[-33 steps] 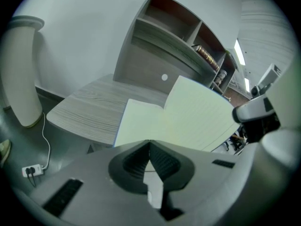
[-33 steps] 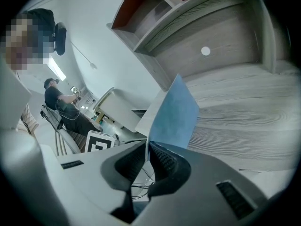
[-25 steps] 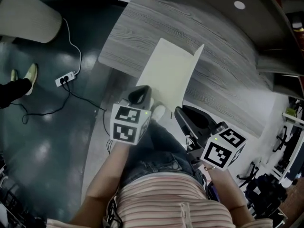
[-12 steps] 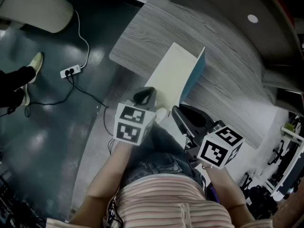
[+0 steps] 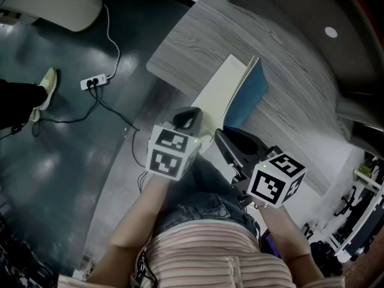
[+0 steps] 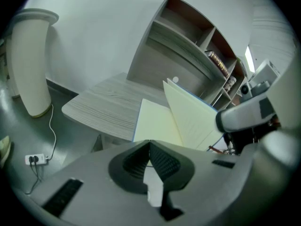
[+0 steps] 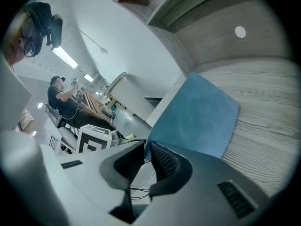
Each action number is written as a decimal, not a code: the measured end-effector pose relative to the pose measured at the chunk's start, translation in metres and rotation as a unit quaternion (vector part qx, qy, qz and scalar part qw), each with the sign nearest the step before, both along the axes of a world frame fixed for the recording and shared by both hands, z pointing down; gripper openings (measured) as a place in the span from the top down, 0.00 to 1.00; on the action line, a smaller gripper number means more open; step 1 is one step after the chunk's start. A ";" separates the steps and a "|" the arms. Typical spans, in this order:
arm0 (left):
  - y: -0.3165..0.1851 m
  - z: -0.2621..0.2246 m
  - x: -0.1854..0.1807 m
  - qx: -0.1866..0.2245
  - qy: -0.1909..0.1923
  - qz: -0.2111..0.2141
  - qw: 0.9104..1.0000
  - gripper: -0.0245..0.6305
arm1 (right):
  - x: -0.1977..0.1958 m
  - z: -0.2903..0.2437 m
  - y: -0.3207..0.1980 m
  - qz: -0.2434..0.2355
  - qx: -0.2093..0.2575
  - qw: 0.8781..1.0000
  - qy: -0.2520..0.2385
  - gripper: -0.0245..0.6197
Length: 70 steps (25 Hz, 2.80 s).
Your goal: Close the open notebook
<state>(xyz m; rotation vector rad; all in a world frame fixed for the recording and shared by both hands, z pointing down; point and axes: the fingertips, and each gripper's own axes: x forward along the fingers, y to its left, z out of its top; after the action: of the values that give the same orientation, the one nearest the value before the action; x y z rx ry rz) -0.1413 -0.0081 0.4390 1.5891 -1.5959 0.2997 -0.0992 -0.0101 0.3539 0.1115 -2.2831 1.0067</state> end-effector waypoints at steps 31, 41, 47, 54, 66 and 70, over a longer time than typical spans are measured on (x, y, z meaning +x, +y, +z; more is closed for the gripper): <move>0.027 0.007 -0.022 -0.017 0.002 -0.068 0.998 0.94 | -0.031 0.044 0.011 -0.066 0.010 0.997 0.043 0.86; 0.032 0.008 -0.021 -0.022 0.003 -0.080 0.997 0.94 | -0.036 0.056 0.011 -0.076 0.019 0.995 0.058 0.87; 0.037 0.012 -0.026 -0.022 0.003 -0.085 0.996 0.94 | -0.041 0.066 0.013 -0.084 0.023 0.994 0.067 0.86; 0.041 0.014 -0.028 -0.024 0.006 -0.092 0.995 0.94 | -0.045 0.075 0.017 -0.091 0.026 0.993 0.073 0.84; 0.043 0.018 -0.026 -0.031 0.010 -0.098 0.995 0.94 | -0.047 0.079 0.020 -0.095 0.014 0.993 0.062 0.81; 0.042 0.018 -0.024 -0.032 0.009 -0.101 0.994 0.94 | -0.046 0.079 0.020 -0.094 0.008 0.994 0.057 0.80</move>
<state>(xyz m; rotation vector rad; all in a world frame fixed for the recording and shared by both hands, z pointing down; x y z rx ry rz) -0.1656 0.0344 0.4568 1.3651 -1.7006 0.2242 -0.1456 0.0096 0.4326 -0.0387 -2.1538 0.8617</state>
